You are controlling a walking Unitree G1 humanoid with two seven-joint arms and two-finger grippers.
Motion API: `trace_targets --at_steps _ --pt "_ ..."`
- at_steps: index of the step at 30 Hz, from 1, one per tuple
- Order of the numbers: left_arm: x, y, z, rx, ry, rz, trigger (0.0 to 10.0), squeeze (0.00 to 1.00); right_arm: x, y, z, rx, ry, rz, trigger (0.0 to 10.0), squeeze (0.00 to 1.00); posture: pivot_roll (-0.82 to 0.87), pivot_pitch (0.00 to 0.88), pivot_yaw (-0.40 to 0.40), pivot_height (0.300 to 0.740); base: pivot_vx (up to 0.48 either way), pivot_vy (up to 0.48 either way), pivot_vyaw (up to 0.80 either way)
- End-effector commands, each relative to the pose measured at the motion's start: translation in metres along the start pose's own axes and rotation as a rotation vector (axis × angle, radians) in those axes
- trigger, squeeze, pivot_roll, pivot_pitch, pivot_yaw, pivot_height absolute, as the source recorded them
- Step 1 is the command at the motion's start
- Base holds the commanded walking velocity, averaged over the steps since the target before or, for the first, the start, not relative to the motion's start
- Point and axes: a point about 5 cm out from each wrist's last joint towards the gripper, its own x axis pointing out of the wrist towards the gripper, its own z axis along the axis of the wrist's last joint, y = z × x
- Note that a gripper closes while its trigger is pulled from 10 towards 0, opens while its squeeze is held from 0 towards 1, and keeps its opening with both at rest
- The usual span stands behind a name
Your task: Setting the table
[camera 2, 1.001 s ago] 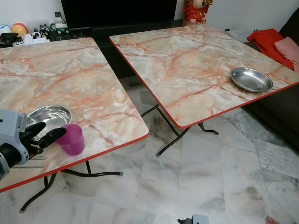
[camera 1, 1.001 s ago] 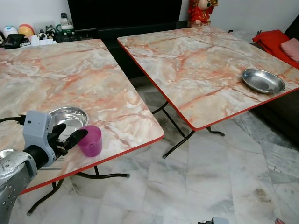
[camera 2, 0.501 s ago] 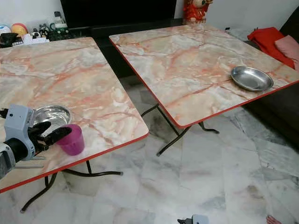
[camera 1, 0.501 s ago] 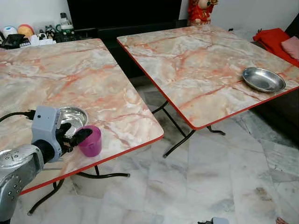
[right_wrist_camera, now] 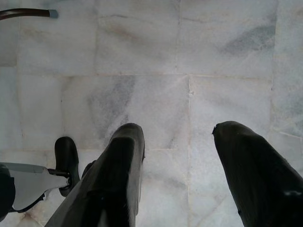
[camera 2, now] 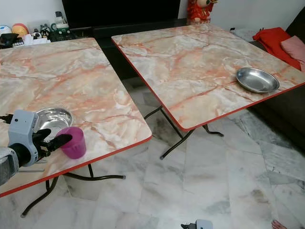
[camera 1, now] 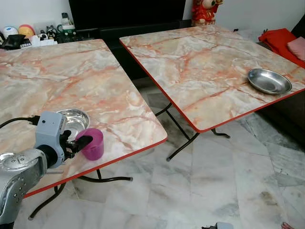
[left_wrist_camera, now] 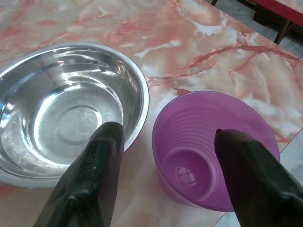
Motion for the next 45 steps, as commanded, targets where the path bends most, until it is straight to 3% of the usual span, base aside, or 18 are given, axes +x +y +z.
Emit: trace_targets --at_steps 1,12,13,14,15,16,18,45 --pt "0.0012 0.0006 -0.0024 0.012 0.031 0.016 10.0 0.00 -0.0015 -0.0024 -0.0074 0.008 0.028 -0.008 10.0 0.00 0.19 0.138 -0.062 0.740 0.000 0.000 0.00" --pt "0.0042 -0.0007 -0.0051 0.009 0.056 0.021 10.0 0.00 -0.0015 -0.0020 -0.0074 0.008 0.028 -0.007 10.0 0.00 0.18 0.138 -0.061 0.740 0.000 0.000 0.00" --pt "0.0045 -0.0009 -0.0050 0.009 0.057 0.021 8.9 0.00 -0.0015 -0.0019 -0.0074 0.008 0.028 -0.007 10.0 0.00 0.18 0.138 -0.061 0.740 0.000 0.000 0.00" --pt "0.0051 -0.0018 -0.0047 0.008 0.057 0.018 3.9 0.00 -0.0014 -0.0018 -0.0074 0.009 0.028 -0.007 10.0 0.00 0.18 0.138 -0.061 0.740 0.000 0.000 0.00" --pt "0.0051 -0.0018 -0.0047 0.008 0.057 0.018 3.9 0.00 -0.0014 -0.0018 -0.0074 0.009 0.028 -0.007 10.0 0.00 0.18 0.138 -0.061 0.740 0.000 0.000 0.00" --pt "0.0053 -0.0025 -0.0048 0.008 0.060 0.015 0.9 0.00 -0.0014 -0.0016 -0.0075 0.010 0.028 -0.007 10.0 0.00 0.18 0.139 -0.060 0.740 0.000 0.000 0.00" --pt "0.0053 -0.0029 -0.0050 0.009 0.062 0.012 0.0 0.00 -0.0015 -0.0016 -0.0076 0.011 0.028 -0.007 10.0 0.00 0.18 0.138 -0.060 0.740 0.000 0.000 0.00" --pt "0.0016 -0.0010 -0.0024 0.051 0.087 -0.011 0.0 0.00 -0.0014 -0.0015 -0.0076 0.016 0.029 -0.012 10.0 0.00 0.19 0.136 -0.059 0.740 0.000 0.000 0.00"
